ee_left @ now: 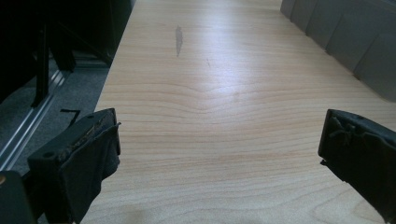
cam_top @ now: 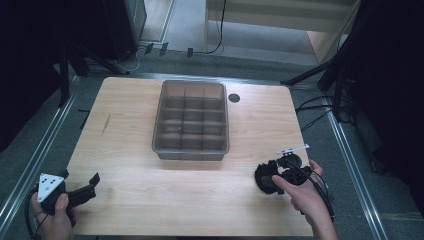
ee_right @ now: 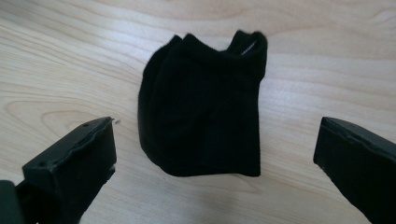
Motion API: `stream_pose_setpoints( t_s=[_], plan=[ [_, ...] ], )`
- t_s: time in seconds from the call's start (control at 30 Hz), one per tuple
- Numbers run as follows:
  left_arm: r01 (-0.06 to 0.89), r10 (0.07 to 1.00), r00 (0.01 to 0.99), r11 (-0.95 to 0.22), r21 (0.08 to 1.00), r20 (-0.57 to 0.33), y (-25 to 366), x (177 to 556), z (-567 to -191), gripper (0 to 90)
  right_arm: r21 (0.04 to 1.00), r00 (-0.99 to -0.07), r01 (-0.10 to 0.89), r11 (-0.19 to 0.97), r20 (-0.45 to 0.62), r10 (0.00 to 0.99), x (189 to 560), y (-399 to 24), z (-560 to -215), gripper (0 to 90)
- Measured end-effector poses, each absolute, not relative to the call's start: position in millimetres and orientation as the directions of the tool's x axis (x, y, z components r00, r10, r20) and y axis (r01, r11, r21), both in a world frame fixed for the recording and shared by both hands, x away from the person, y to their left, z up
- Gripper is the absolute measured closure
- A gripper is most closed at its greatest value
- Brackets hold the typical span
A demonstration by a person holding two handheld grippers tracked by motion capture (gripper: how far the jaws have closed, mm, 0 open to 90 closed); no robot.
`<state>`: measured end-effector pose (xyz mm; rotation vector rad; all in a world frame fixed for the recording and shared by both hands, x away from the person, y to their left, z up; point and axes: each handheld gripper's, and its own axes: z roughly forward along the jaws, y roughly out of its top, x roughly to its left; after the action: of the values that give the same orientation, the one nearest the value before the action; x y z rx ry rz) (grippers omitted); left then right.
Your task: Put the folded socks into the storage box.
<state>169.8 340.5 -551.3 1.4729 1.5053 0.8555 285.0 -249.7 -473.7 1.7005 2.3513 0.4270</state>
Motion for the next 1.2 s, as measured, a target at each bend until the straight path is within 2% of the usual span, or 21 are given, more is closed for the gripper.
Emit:
stream_pose_setpoints(
  t_s=[0.1, 0.33, 0.6, 1.07, 1.1, 1.13, 1.17, 1.2],
  plan=[
    [0.419, 0.993, 0.045, 0.077, 0.905, -0.106, 340.5, 170.0, -551.4, 0.0, 0.299, -0.308, 0.908, 0.293, 0.004, 0.951, 294.9, -243.4, -480.1, 0.0],
    [0.422, 0.993, 0.048, 0.078, 0.903, -0.108, 340.5, 170.2, -551.4, 0.0, 0.25, -0.308, 0.921, 0.298, -0.001, 0.951, 305.2, -234.0, -488.6, 0.0],
    [0.426, 0.993, 0.053, 0.075, 0.902, -0.107, 340.7, 170.5, -551.3, 0.0, 0.192, -0.297, 0.932, 0.309, -0.089, 0.951, 316.9, -226.5, -504.8, 0.0],
    [0.428, 0.993, 0.056, 0.072, 0.901, -0.106, 340.4, 171.2, -551.5, 0.0, 0.141, -0.284, 0.947, 0.289, -0.055, 0.957, 318.4, -225.7, -519.9, 0.1],
    [0.429, 0.993, 0.055, 0.072, 0.901, -0.105, 340.4, 171.2, -551.4, 0.0, 0.152, -0.28, 0.947, 0.283, -0.042, 0.959, 318.3, -227.2, -518.3, 6.6],
    [0.429, 0.993, 0.055, 0.072, 0.901, -0.105, 340.4, 171.2, -551.4, 0.0, 0.152, -0.28, 0.947, 0.283, -0.042, 0.959, 318.3, -227.2, -518.3, 6.6],
    [0.43, 0.993, 0.055, 0.072, 0.9, -0.105, 340.5, 171.3, -551.4, 0.0, 0.166, -0.292, 0.942, 0.292, -0.023, 0.956, 317.0, -227.5, -515.2, 16.5],
    [0.43, 0.993, 0.055, 0.072, 0.9, -0.105, 340.5, 171.3, -551.4, 0.0, 0.166, -0.292, 0.942, 0.292, -0.023, 0.956, 317.0, -227.5, -515.2, 16.5]
  ],
)
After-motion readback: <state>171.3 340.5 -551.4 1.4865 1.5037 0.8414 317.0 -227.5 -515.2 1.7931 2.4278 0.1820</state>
